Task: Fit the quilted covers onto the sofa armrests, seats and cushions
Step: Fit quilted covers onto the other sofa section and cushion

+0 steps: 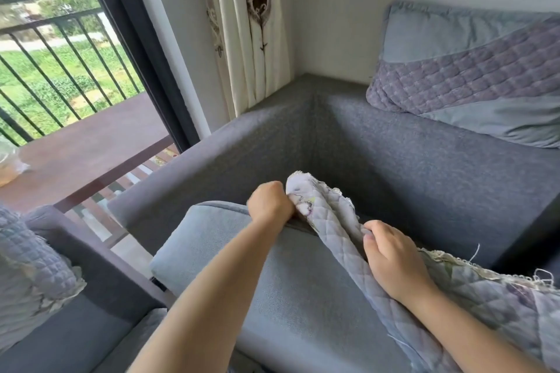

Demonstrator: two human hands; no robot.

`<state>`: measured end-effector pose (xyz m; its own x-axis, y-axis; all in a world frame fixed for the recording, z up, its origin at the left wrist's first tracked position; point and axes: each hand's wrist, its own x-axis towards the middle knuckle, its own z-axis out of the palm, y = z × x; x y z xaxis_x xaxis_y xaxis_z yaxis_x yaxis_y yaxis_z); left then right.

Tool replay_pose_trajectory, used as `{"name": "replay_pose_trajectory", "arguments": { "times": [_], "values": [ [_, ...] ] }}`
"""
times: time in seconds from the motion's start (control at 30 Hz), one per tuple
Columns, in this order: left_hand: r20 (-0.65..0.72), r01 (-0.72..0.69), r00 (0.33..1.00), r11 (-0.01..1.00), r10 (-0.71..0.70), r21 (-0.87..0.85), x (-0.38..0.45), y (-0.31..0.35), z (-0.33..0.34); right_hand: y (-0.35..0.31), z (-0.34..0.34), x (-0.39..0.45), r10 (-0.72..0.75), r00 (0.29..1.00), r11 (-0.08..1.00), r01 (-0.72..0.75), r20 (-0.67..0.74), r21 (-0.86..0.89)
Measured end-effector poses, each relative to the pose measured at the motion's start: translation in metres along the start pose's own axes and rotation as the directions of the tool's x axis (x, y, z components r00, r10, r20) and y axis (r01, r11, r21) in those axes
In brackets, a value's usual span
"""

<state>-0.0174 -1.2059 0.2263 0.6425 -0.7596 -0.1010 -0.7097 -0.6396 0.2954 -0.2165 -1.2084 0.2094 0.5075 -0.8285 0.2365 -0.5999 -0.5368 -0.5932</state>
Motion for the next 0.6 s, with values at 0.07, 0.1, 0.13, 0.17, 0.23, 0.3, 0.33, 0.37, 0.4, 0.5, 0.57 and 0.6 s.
{"name": "replay_pose_trajectory", "arguments": {
  "times": [0.07, 0.1, 0.13, 0.17, 0.23, 0.3, 0.33, 0.37, 0.4, 0.5, 0.57, 0.6],
  "values": [
    [0.024, 0.095, 0.995, 0.992, -0.097, 0.077, 0.019, -0.018, -0.01, 0.001, -0.002, -0.001, -0.015, 1.0, 1.0, 0.015, 0.023, -0.018],
    [0.007, 0.137, 0.99, 0.987, -0.138, 0.088, 0.027, -0.03, -0.017, 0.003, -0.001, -0.002, -0.047, 0.999, 0.998, 0.047, -0.004, -0.049],
    [-0.033, 0.16, 0.987, 0.982, -0.158, 0.102, 0.032, -0.043, -0.026, 0.004, 0.0, -0.003, -0.093, 0.995, 0.991, 0.089, -0.041, -0.105],
    [-0.085, 0.163, 0.984, 0.979, -0.154, 0.124, 0.036, -0.057, -0.035, 0.005, 0.002, -0.005, -0.137, 0.988, 0.979, 0.123, -0.076, -0.161],
    [-0.022, 0.065, 0.998, 0.969, -0.062, 0.237, 0.046, -0.081, -0.048, 0.001, 0.005, -0.006, -0.156, 0.981, 0.964, 0.126, -0.117, -0.235],
    [0.185, -0.088, 0.982, 0.952, 0.033, 0.294, 0.046, -0.09, -0.051, -0.001, 0.009, -0.002, -0.153, 0.979, 0.946, 0.106, -0.134, -0.305],
    [0.255, -0.144, 0.964, 0.958, 0.078, 0.25, 0.041, -0.088, -0.048, -0.001, 0.01, 0.0, -0.147, 0.979, 0.937, 0.092, -0.143, -0.336],
    [0.296, -0.187, 0.946, 0.966, 0.129, 0.178, 0.034, -0.083, -0.043, 0.0, 0.012, 0.002, -0.143, 0.978, 0.933, 0.082, -0.153, -0.351],
    [0.309, -0.225, 0.933, 0.969, 0.184, 0.103, 0.027, -0.076, -0.039, 0.001, 0.012, 0.005, -0.143, 0.976, 0.933, 0.079, -0.162, -0.352],
    [0.319, -0.319, 0.895, 0.947, 0.312, -0.033, 0.014, -0.053, -0.026, 0.004, 0.013, 0.007, -0.138, 0.973, 0.944, 0.074, -0.183, -0.32],
    [0.409, -0.315, 0.855, 0.946, 0.319, -0.08, 0.015, -0.041, -0.027, 0.005, 0.014, 0.008, -0.142, 0.972, 0.948, 0.079, -0.187, -0.309],
    [0.468, -0.296, 0.833, 0.952, 0.296, -0.076, 0.019, -0.036, -0.027, 0.004, 0.014, 0.007, -0.146, 0.972, 0.947, 0.082, -0.187, -0.31]
  ]
}}
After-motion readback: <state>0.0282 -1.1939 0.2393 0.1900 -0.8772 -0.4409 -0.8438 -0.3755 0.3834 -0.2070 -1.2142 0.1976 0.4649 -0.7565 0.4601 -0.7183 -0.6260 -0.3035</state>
